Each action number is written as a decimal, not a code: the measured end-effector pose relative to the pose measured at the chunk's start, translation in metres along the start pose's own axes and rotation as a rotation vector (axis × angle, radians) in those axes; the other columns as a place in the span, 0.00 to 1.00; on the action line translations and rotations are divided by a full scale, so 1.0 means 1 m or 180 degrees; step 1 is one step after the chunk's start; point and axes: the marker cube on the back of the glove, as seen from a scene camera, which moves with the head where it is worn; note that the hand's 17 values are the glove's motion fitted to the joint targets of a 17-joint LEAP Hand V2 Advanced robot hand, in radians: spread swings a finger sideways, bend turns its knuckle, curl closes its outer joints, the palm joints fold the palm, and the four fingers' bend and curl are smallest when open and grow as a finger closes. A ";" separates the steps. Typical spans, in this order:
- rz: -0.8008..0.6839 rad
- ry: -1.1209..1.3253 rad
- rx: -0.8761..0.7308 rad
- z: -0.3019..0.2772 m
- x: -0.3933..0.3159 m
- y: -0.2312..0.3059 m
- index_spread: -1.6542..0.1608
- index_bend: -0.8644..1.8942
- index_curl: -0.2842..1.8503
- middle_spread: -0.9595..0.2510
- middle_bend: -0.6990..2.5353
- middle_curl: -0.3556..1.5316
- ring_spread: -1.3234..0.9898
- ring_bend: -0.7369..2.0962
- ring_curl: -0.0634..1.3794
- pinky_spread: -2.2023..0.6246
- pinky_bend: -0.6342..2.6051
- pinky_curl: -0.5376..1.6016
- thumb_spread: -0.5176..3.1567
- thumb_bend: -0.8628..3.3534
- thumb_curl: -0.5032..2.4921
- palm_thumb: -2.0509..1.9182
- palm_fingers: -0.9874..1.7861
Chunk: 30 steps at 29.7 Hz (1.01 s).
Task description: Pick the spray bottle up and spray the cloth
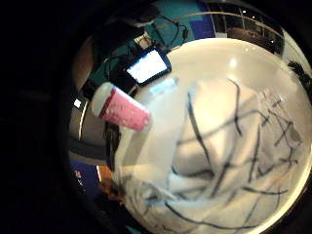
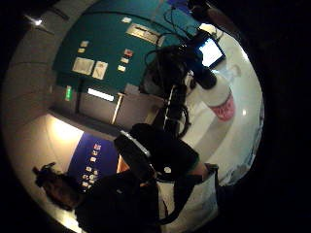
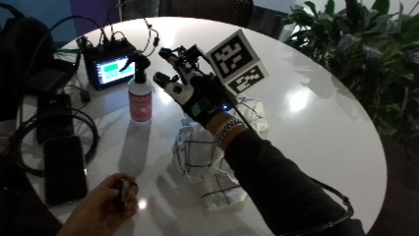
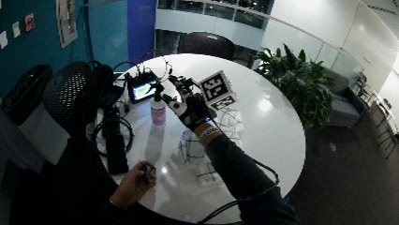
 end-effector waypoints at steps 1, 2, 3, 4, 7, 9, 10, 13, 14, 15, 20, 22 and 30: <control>0.0025 0.0028 -0.0118 -0.002 0.000 0.002 0.71 0.38 0.34 0.72 0.29 0.39 0.54 0.39 0.28 0.85 0.27 0.41 0.42 0.20 0.24 0.58 0.51; 0.0051 0.0061 -0.0227 -0.004 -0.001 0.005 0.71 0.38 0.34 0.72 0.29 0.39 0.54 0.39 0.28 0.85 0.27 0.41 0.42 0.20 0.24 0.58 0.51; 0.0078 0.0102 -0.0324 -0.006 -0.001 0.008 0.71 0.38 0.33 0.72 0.29 0.39 0.54 0.39 0.28 0.86 0.27 0.40 0.42 0.20 0.24 0.58 0.51; 0.0103 0.0158 -0.0405 -0.009 -0.001 0.012 0.70 0.38 0.33 0.72 0.29 0.39 0.55 0.38 0.27 0.86 0.26 0.40 0.42 0.20 0.24 0.57 0.50; 0.0129 0.0451 -0.0576 -0.018 0.001 0.026 0.70 0.37 0.32 0.72 0.28 0.38 0.55 0.37 0.26 0.87 0.26 0.40 0.41 0.20 0.24 0.57 0.49; 0.0117 0.0744 -0.0651 -0.025 0.001 0.038 0.69 0.37 0.32 0.72 0.27 0.38 0.55 0.37 0.26 0.87 0.26 0.40 0.41 0.20 0.24 0.57 0.49; 0.0111 0.0906 -0.0684 -0.028 0.000 0.045 0.69 0.37 0.32 0.72 0.27 0.38 0.55 0.37 0.26 0.87 0.25 0.40 0.41 0.20 0.24 0.57 0.49; 0.0087 0.1358 -0.0759 -0.033 -0.006 0.067 0.69 0.37 0.31 0.72 0.27 0.38 0.55 0.37 0.26 0.87 0.25 0.39 0.41 0.20 0.24 0.57 0.50; 0.0069 0.1469 -0.0766 -0.034 -0.009 0.073 0.69 0.37 0.31 0.72 0.27 0.38 0.55 0.37 0.26 0.87 0.25 0.39 0.41 0.20 0.24 0.57 0.49; 0.0050 0.1553 -0.0762 -0.035 -0.012 0.079 0.69 0.37 0.31 0.72 0.27 0.37 0.55 0.37 0.26 0.88 0.25 0.39 0.41 0.20 0.24 0.57 0.49; 0.0046 0.1725 -0.0761 -0.036 -0.025 0.103 0.69 0.37 0.30 0.71 0.28 0.37 0.55 0.37 0.26 0.88 0.25 0.39 0.41 0.20 0.25 0.57 0.49; 0.0121 0.1772 -0.0794 -0.037 -0.029 0.113 0.69 0.37 0.30 0.70 0.28 0.37 0.55 0.37 0.26 0.88 0.25 0.39 0.41 0.20 0.25 0.57 0.49; 0.0374 0.1915 -0.0681 -0.035 -0.024 0.150 0.69 0.37 0.29 0.69 0.27 0.37 0.54 0.37 0.26 0.88 0.25 0.39 0.41 0.20 0.25 0.57 0.49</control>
